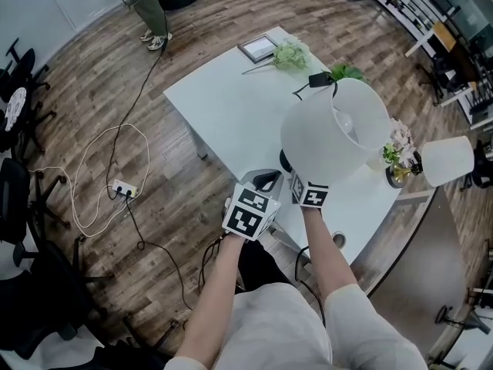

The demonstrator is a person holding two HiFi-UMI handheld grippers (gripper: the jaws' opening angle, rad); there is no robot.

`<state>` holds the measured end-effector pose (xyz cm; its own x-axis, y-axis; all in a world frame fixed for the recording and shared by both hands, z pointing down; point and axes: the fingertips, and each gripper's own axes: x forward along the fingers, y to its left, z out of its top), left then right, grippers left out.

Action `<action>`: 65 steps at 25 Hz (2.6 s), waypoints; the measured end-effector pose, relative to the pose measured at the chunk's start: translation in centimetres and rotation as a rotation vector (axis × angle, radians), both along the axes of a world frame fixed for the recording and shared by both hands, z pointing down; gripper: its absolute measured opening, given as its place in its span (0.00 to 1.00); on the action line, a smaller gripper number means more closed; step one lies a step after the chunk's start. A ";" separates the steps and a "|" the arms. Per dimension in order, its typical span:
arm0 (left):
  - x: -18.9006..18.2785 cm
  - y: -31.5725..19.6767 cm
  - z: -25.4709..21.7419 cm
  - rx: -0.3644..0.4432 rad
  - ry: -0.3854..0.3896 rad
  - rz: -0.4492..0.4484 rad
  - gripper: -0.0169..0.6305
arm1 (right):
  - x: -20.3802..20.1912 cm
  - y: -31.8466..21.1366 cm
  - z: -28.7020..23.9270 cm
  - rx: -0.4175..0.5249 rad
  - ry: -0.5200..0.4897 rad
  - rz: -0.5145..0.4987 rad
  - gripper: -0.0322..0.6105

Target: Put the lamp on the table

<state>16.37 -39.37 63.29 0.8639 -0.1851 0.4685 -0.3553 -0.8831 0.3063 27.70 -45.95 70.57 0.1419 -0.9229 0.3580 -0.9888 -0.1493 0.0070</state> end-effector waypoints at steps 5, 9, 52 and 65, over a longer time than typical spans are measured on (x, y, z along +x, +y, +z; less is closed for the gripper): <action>-0.8 0.0 -0.8 0.027 0.000 -0.007 0.03 | 0.1 0.3 0.1 0.017 -0.003 0.030 0.33; -1.5 0.3 -1.6 0.051 0.005 -0.006 0.03 | -0.1 0.9 0.1 0.014 -0.013 0.057 0.33; -8.4 18.0 -9.9 0.093 -0.031 -0.061 0.03 | -10.0 29.1 -9.0 -0.047 -0.190 0.102 0.25; -7.5 19.5 -10.6 0.179 -0.067 0.078 0.03 | -8.5 33.2 -9.9 -0.032 -0.170 0.156 0.19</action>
<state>8.86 -19.85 52.69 0.8471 -0.2046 0.4905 -0.2980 -0.9470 0.1196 19.20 -12.73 60.63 0.2169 -0.8824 0.4176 -0.9410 -0.3027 -0.1510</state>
